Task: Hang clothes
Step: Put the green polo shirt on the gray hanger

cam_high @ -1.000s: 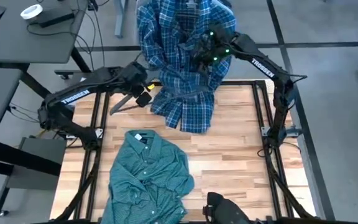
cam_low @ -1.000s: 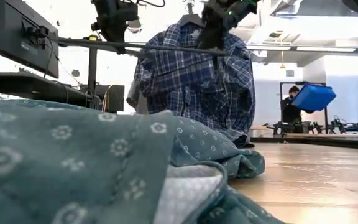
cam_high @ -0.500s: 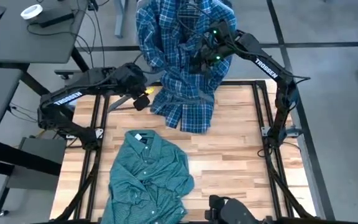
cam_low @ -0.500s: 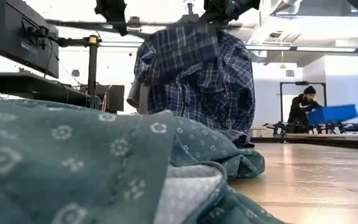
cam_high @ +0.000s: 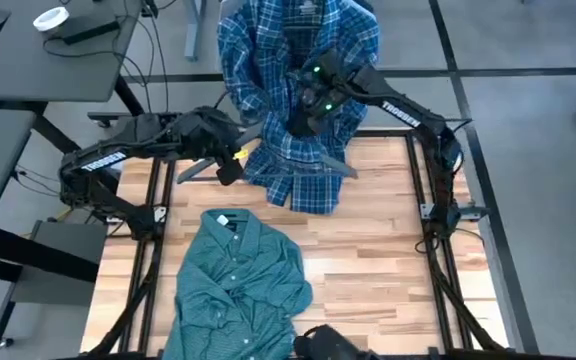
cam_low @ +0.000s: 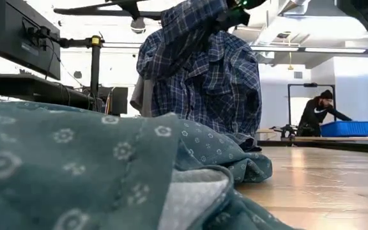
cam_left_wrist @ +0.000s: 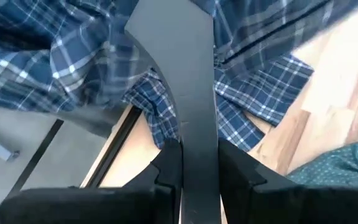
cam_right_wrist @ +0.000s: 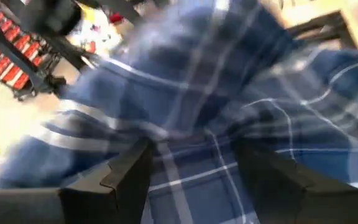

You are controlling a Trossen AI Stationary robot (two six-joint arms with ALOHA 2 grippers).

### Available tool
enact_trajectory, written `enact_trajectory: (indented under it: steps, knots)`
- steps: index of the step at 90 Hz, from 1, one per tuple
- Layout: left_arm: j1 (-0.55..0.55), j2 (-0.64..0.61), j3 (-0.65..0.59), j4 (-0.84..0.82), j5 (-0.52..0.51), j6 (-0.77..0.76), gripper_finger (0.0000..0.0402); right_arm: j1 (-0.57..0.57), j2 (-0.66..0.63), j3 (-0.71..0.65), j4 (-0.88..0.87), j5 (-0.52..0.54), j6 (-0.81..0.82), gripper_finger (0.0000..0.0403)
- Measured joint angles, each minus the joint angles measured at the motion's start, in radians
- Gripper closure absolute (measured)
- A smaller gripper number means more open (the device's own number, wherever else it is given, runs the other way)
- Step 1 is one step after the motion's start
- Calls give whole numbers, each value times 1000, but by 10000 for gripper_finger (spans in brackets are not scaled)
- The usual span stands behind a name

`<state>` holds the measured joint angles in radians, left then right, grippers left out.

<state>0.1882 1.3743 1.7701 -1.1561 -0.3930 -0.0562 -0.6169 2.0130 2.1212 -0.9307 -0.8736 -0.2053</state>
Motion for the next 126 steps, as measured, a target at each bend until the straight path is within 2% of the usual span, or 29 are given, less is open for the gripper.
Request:
enact_trajectory:
  steps: [19,34,52,67,78,85,97,112,126]
  knots:
    - [-60,-1,134,-30,-28,-15,352,-28,89,-3,-38,78,1,184]
    - [-77,-3,168,-104,-87,-34,352,-83,73,-2,-21,76,40,184]
    - [-77,3,168,-127,-147,-11,352,-145,-62,-2,5,66,101,184]
    - [-77,5,168,-66,-191,44,352,-177,-184,0,54,65,113,184]
    - [-76,5,168,-32,-229,79,352,-178,-248,0,158,61,223,184]
    - [-70,5,168,-28,-245,92,352,-177,-285,0,161,60,262,184]
    - [-69,5,168,-24,-265,126,352,-157,-343,0,98,40,319,184]
    - [-83,17,168,21,-348,278,352,-63,-389,0,-26,43,345,184]
    - [-128,27,168,62,-415,375,352,83,-381,-2,-21,187,435,184]
